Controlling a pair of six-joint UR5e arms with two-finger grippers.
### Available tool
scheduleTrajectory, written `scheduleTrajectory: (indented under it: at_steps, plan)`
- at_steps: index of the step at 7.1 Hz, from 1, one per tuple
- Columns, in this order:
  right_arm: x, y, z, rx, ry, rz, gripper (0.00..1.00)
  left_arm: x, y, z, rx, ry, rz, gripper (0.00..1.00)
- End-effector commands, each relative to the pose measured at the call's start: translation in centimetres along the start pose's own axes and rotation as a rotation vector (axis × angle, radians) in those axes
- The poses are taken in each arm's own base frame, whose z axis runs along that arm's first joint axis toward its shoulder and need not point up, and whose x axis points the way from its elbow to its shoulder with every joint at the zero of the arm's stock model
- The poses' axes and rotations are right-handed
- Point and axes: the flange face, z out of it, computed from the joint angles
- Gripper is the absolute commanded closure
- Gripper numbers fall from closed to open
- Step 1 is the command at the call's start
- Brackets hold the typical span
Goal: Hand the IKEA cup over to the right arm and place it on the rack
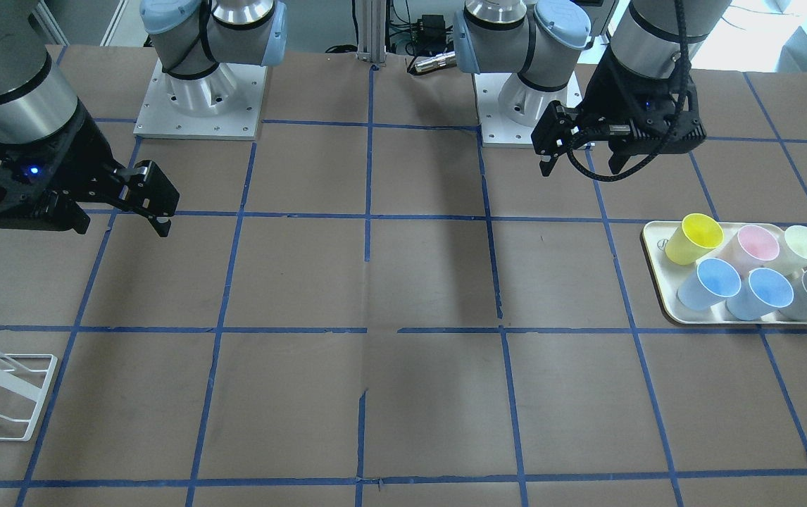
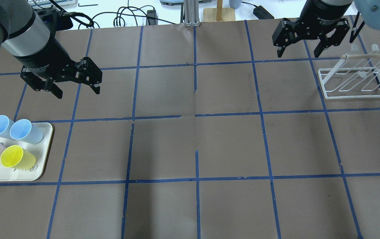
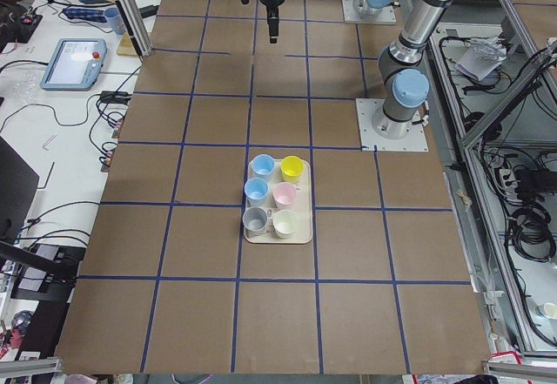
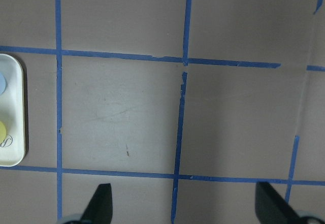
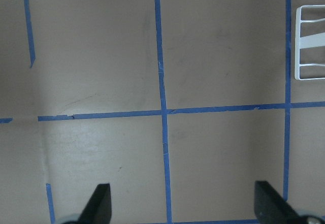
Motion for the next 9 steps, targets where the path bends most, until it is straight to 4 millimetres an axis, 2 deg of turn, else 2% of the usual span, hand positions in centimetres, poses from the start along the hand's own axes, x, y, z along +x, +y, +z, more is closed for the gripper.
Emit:
scheduleTrajectory:
  at_steps: [1,3,4,5,6,7,8,9]
  plan:
    - [0.0,0.0,0.1,-0.001,0.0,0.0,0.0,-0.1,-0.1,-0.4,0.012,0.001,-0.001,0.0]
    - [0.0,0.0,0.1,-0.001,0.0,0.0,0.0,-0.5,0.0,0.8,-0.011,-0.002,-0.008,0.0]
    - [0.0,0.0,0.1,-0.001,0.0,0.0,0.0,-2.1,-0.5,0.8,-0.01,-0.001,0.017,0.0]
    - [0.0,0.0,0.1,-0.001,0.0,0.001,0.0,-5.1,-1.6,1.1,-0.015,0.003,0.002,0.0]
    - [0.0,0.0,0.1,-0.003,0.0,0.0,0.0,-9.4,-2.8,1.9,-0.027,0.018,-0.023,0.0]
    - [0.0,0.0,0.1,-0.003,0.0,0.0,0.0,-13.1,-4.0,2.6,-0.007,0.018,0.035,0.0]
    - [0.0,0.0,0.1,-0.003,0.0,0.002,0.0,-15.8,-4.8,3.9,-0.018,0.013,0.191,0.0]
    - [0.0,0.0,0.1,-0.003,0.0,0.002,0.0,-19.2,-5.2,5.1,-0.034,0.027,0.259,0.0]
